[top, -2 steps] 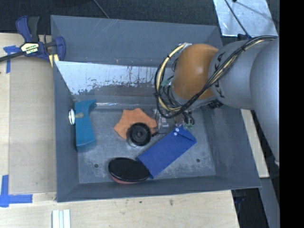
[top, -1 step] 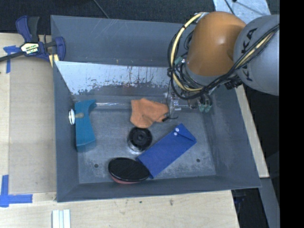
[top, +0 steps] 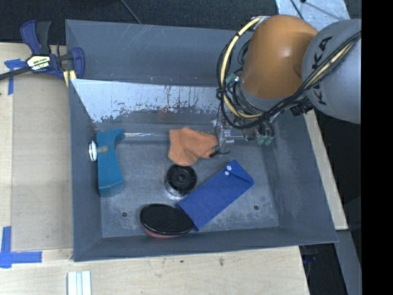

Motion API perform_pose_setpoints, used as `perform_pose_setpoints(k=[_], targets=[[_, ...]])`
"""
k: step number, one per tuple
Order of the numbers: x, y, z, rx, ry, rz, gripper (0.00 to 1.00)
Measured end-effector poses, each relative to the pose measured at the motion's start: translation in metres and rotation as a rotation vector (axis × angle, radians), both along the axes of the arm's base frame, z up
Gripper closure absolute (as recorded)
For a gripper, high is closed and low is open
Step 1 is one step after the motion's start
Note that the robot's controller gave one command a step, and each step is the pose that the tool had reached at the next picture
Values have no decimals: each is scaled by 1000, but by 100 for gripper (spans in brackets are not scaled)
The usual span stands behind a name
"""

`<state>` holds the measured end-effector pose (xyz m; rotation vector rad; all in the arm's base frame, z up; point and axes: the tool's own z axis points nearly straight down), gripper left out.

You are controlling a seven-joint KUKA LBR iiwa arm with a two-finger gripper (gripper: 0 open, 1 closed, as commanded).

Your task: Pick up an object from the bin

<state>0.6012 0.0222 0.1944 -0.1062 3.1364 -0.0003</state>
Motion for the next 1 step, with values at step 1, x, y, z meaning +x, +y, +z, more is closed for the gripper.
perform_pose_setpoints(k=[1], targets=[[8,-3,56,0,4,0,100]])
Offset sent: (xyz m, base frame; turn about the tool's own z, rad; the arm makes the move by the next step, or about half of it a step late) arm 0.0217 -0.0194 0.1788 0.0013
